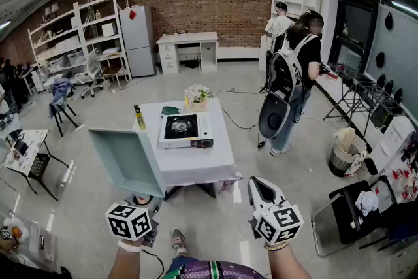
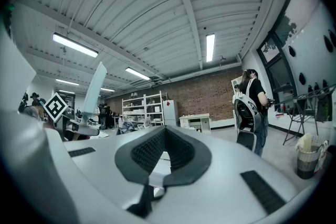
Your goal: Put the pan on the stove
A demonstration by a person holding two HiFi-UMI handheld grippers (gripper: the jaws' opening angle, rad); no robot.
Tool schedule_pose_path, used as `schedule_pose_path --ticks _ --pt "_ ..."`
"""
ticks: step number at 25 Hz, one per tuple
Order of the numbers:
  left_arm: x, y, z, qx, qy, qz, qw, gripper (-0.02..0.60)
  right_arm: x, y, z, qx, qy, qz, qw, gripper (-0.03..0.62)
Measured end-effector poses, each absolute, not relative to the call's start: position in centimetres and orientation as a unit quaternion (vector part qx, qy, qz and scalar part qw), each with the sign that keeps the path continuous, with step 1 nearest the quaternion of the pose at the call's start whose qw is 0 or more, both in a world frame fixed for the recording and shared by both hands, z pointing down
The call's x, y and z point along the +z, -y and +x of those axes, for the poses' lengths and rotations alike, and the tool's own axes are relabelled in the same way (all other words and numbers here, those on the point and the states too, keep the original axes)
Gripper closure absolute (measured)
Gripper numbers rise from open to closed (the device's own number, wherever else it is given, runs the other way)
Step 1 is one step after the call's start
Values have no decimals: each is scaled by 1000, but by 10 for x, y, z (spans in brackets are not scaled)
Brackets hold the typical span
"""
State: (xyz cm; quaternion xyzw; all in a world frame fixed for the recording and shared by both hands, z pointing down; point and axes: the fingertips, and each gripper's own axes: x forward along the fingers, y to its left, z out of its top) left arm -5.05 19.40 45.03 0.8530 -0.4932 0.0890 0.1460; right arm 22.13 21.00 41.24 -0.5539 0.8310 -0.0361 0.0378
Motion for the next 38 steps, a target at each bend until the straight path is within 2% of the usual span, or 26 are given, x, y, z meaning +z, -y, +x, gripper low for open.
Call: schedule_pose_path --ticks 8,17,38 --pt "449 -195 -49 90 492 854 146 486 417 -210 218 -36 -833 -552 15 595" --pt "447 -196 -55 93 494 853 140 486 415 -208 209 -40 -847 -528 41 594" --pt "455 -160 -65 96 494 851 148 486 422 -171 191 -62 -853 -517 32 594"
